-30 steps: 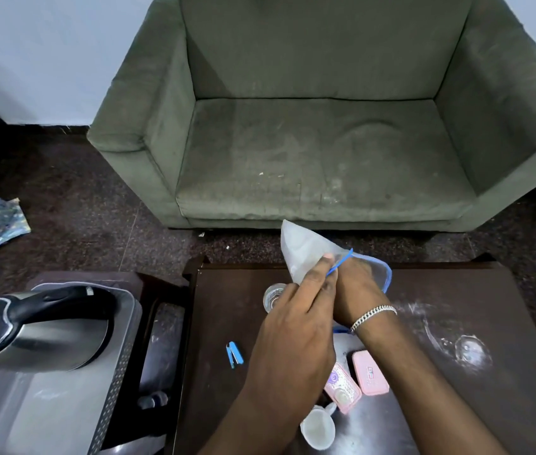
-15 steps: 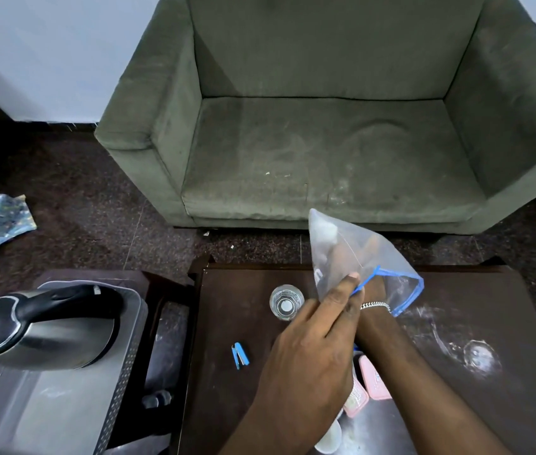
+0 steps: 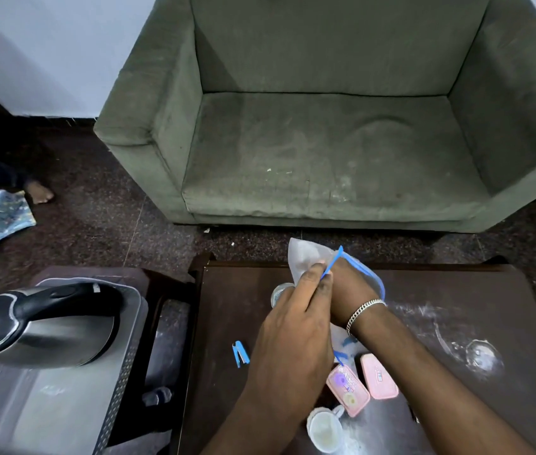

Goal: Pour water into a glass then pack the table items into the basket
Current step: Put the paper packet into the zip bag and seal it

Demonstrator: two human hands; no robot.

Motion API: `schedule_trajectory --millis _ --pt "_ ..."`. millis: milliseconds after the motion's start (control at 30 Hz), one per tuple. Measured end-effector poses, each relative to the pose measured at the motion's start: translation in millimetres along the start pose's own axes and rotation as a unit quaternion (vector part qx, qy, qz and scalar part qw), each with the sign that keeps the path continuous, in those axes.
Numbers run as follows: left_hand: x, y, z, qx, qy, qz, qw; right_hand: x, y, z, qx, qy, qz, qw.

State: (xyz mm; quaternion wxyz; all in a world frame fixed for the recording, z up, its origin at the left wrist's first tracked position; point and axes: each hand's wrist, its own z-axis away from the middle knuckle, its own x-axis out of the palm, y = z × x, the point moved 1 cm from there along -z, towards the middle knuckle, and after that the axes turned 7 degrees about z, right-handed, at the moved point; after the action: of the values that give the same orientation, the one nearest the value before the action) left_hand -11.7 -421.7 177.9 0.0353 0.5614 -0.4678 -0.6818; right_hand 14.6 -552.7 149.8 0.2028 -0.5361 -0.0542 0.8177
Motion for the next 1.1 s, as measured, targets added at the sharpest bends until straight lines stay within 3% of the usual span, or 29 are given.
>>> schedule_trajectory --millis 133,233,367,433,567,700,900,1100 --pt "0.9 -11.8 -0.9 -0.030 0.005 -0.005 1.000 3.2 -14.5 6.8 -0.111 0.085 0.101 0.985" --pt "-3.8 -17.6 -3.3 -0.056 0.032 0.021 0.998 -3.3 -7.5 12.6 -0.140 0.072 0.083 0.984" --pt "-11.2 -19.6 -5.6 -0.069 0.041 0.016 0.997 -15.3 -14.4 35.4 -0.204 0.136 0.096 0.965" --pt "-16.3 -23.1 -7.7 -0.073 0.062 0.001 0.995 -22.3 -12.9 44.3 -0.208 0.184 0.004 0.961" --pt "-23.9 -28.0 -13.4 -0.087 0.081 -0.022 0.993 -40.1 2.1 58.0 -0.109 0.260 -0.239 0.929" --pt "-24.5 -34.7 -11.3 -0.092 0.070 -0.034 0.993 -64.9 23.1 62.9 -0.053 0.204 -0.395 0.894" --pt "-25.7 -44.7 -7.6 -0.127 0.067 -0.037 0.989 -89.9 59.2 66.1 -0.006 0.100 -0.343 0.934" --pt "-24.1 -48.9 -5.6 -0.128 0.067 -0.030 0.989 -86.5 107.0 58.6 0.041 0.119 -0.150 0.981"
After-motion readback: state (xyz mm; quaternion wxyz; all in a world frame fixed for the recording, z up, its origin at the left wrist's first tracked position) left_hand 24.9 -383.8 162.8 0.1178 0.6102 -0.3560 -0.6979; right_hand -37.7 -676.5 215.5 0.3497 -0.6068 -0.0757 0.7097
